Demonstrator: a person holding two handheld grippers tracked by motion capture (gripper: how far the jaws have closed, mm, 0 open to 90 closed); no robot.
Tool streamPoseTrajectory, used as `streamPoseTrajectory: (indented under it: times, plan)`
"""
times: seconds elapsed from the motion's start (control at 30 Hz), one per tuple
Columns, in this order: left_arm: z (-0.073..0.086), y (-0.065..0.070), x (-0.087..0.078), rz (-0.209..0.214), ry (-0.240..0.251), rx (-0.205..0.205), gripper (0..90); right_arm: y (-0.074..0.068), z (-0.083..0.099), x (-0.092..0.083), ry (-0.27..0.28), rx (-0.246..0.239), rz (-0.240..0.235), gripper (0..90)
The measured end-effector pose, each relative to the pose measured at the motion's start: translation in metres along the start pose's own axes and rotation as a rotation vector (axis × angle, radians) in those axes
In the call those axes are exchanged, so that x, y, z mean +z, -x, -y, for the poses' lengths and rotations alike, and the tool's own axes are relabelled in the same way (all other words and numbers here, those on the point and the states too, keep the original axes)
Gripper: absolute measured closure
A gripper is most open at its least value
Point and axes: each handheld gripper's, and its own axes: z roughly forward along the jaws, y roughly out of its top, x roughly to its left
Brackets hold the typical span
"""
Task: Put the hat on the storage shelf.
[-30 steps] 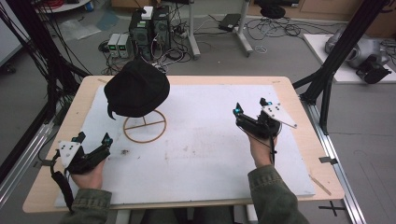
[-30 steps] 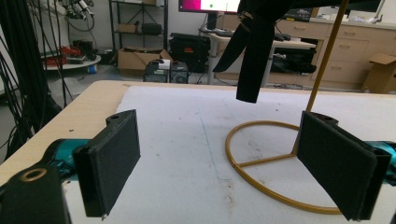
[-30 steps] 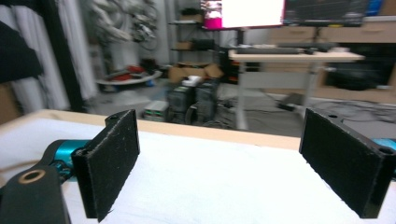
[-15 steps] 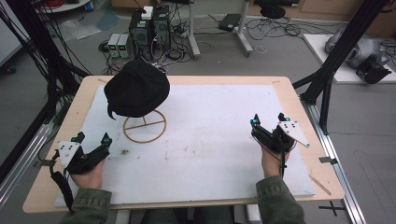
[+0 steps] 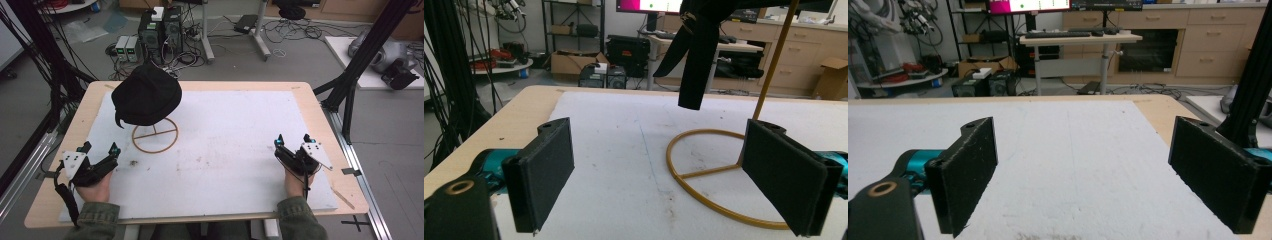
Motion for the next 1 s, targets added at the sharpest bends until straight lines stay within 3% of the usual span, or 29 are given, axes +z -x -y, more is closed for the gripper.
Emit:
streamPoseTrajectory:
  times: [0.37, 0.57, 1.0]
  plan:
    - [0.0001, 0.0008, 0.0002, 0.004, -0.001, 0.002, 14.1, 0.0035, 0.0020, -0.0010, 0.011, 0.014, 0.012, 11.3]
    - [-0.0001, 0.0007, 0.0001, 0.004, -0.002, 0.001, 14.1, 0.0049, 0.0024, -0.0022, 0.009, 0.045, 0.016, 11.3]
    - [-0.0006, 0.0001, -0.0012, 0.005, -0.001, -0.005, 14.1, 0.0044, 0.0043, -0.0025, 0.000, 0.044, -0.010, 11.3]
